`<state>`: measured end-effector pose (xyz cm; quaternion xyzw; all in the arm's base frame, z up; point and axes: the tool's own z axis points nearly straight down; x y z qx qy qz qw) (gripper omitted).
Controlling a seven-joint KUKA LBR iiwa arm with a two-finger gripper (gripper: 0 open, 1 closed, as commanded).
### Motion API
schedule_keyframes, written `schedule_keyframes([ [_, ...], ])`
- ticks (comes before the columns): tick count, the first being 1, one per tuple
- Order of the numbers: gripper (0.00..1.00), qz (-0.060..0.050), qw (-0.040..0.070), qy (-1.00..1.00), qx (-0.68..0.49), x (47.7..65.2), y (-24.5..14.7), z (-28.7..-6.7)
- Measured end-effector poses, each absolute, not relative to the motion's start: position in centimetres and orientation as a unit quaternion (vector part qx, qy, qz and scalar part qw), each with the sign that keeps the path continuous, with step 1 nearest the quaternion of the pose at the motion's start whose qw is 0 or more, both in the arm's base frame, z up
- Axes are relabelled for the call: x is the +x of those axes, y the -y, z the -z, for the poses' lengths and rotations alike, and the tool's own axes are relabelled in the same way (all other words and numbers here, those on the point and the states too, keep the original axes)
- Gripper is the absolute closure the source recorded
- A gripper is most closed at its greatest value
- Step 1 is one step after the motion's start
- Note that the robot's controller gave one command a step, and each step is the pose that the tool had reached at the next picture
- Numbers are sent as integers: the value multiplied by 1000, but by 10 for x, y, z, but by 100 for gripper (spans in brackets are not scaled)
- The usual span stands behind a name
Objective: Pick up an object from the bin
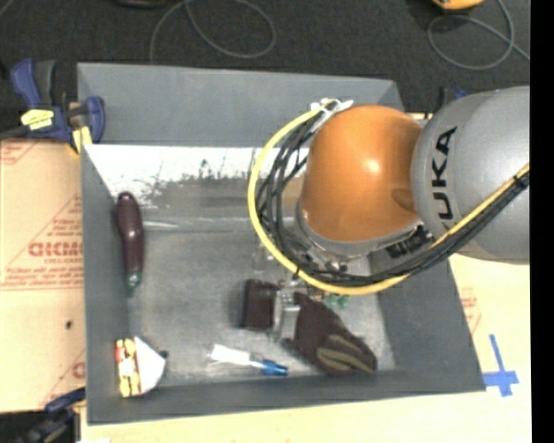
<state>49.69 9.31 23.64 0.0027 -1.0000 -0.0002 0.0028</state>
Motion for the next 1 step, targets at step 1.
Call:
schedule_keyframes([
  [1, 0, 1, -1, 1000, 1, 498, -93, -240],
])
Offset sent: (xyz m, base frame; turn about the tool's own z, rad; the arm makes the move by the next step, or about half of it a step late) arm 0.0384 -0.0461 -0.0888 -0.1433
